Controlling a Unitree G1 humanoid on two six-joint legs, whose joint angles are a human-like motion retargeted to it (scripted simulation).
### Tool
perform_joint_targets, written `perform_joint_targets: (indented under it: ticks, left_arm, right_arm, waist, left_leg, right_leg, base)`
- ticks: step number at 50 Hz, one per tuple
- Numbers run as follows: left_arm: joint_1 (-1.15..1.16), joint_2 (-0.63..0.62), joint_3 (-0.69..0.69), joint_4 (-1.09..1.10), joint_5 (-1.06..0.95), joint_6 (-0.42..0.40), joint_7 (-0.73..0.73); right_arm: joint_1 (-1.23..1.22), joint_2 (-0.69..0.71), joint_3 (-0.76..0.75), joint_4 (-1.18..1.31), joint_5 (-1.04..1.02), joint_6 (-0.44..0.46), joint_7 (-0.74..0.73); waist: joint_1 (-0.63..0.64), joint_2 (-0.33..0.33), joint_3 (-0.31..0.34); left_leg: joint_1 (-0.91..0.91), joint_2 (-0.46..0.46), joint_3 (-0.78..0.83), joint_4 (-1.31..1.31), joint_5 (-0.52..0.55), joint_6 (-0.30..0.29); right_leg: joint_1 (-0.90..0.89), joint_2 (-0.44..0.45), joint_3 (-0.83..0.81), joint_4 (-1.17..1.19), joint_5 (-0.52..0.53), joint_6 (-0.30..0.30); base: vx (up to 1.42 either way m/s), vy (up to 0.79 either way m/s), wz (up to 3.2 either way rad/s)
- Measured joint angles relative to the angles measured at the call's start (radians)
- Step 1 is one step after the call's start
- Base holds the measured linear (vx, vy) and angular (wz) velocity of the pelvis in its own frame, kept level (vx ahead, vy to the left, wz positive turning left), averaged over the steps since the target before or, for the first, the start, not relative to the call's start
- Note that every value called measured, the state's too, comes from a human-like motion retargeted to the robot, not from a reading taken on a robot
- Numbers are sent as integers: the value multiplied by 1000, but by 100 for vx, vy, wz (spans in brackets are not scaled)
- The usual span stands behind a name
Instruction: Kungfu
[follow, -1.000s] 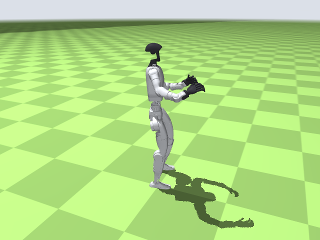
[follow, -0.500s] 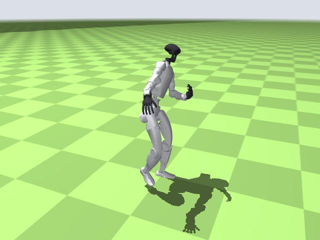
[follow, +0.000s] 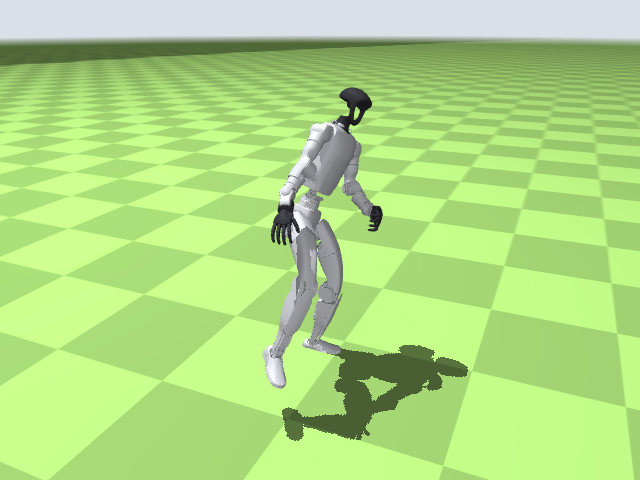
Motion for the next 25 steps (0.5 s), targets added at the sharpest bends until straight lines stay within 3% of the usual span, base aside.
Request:
perform_joint_targets:
  ticks: [3,4,6,8,9,11,13,17,22,23,25]
  left_arm:
    - [39,15,31,24,3,-10,17]
    - [42,21,43,34,3,-12,22]
    - [46,32,63,50,2,-11,28]
    - [60,31,77,66,5,-7,30]
    - [67,8,91,91,19,-14,28]
    - [89,-53,109,140,48,-34,37]
    - [111,-92,116,166,54,-49,65]
    - [103,-135,89,214,32,-87,124]
    - [29,-128,11,266,65,-167,163]
    - [10,-127,-6,276,82,-191,170]
    - [-43,-131,-46,300,119,-240,188]
  right_arm:
    - [40,19,-6,-3,-21,10,6]
    - [42,25,-6,-6,-27,11,10]
    - [40,36,-7,-7,-33,12,16]
    - [45,41,-13,-5,-39,19,23]
    - [49,30,-17,-8,-43,30,37]
    - [58,4,-21,-18,-45,48,63]
    - [51,-6,-21,-30,-44,50,75]
    - [-10,-16,3,-44,-57,52,97]
    - [-76,1,36,-40,-92,63,97]
    - [-84,8,39,-38,-94,66,92]
    - [-108,24,47,-28,-83,78,86]
  waist:
    - [33,-90,-41]
    - [54,-106,-55]
    - [95,-114,-84]
    - [128,-108,-114]
    - [130,-122,-112]
    - [102,-157,-85]
    - [75,-161,-60]
    - [20,-108,-14]
    - [12,-57,-3]
    - [16,-60,-4]
    - [8,-92,2]
  left_leg:
    - [47,-60,99,-25,-6,-11]
    - [40,-42,130,-33,1,-33]
    - [9,16,173,-38,18,-91]
    - [-6,43,204,-25,9,-130]
    - [29,-2,234,-42,4,-127]
    - [138,-146,285,-110,3,-99]
    - [209,-221,310,-163,12,-99]
    - [286,-233,328,-208,16,-136]
    - [327,-191,344,-183,-28,-207]
    - [334,-188,360,-172,-44,-224]
    - [351,-216,377,-142,-75,-254]
  right_leg:
    - [28,43,-84,118,-87,167]
    - [12,124,-92,118,-108,200]
    - [-24,317,-94,67,-137,217]
    - [-11,420,-77,-30,-140,217]
    - [17,385,-44,-68,-143,217]
    - [103,223,15,-145,-156,211]
    - [167,121,25,-268,-150,128]
    - [244,127,103,-545,-183,-73]
    - [311,132,-14,-745,-315,-241]
    - [321,130,-45,-758,-324,-228]
    - [323,86,-77,-791,-177,-103]
  base:
    - [-11,-25,-74]
    - [-46,-67,-138]
    - [-51,-73,-142]
    - [-31,-41,-78]
    - [-17,6,-3]
    - [-20,21,83]
    - [-43,-12,43]
    - [-56,-29,-11]
    - [-54,-62,-53]
    - [-49,-87,-38]
    - [-48,-87,4]
